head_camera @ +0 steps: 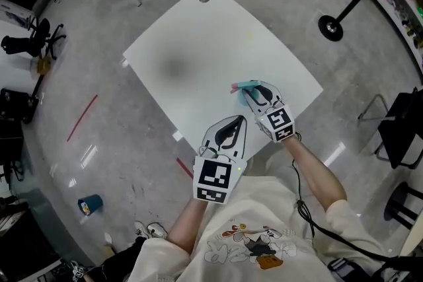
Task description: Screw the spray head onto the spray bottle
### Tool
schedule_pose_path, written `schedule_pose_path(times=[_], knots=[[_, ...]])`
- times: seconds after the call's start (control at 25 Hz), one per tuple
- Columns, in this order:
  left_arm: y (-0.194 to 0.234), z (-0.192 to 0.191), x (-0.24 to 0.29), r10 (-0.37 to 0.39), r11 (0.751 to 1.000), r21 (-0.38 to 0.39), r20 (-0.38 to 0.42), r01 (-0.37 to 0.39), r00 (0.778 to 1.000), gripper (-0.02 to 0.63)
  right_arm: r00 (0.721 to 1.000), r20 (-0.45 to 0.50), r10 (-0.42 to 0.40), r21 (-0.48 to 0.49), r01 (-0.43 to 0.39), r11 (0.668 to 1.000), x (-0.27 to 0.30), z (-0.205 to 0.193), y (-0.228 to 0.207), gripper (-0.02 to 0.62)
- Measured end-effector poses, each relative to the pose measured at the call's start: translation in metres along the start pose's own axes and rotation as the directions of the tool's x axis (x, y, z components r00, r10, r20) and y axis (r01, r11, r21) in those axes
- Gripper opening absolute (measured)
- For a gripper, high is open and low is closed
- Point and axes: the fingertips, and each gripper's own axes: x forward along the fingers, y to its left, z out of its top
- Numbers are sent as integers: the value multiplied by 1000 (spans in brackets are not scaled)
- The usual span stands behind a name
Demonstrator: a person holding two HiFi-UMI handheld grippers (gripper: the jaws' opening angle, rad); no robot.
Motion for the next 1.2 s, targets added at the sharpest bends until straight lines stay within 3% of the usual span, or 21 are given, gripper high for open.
schedule_pose_path(times=[0.24,0.68,0.84,1.2], knots=[[5,-8,8,4,1000,-24,-10,-4,1000,6,999,-3,54,-52,-54,997,11,-13,19,133],[7,-17,25,-8,1000,-29,-52,6,999,6,995,-23,95,-13,-95,995,20,-35,15,135],[5,-21,26,-13,999,-40,-75,10,997,6,992,-74,102,-5,-103,995,17,-43,16,204],[11,-18,17,9,998,-61,-49,-12,999,6,987,-133,86,-25,-90,996,-8,-44,12,225]])
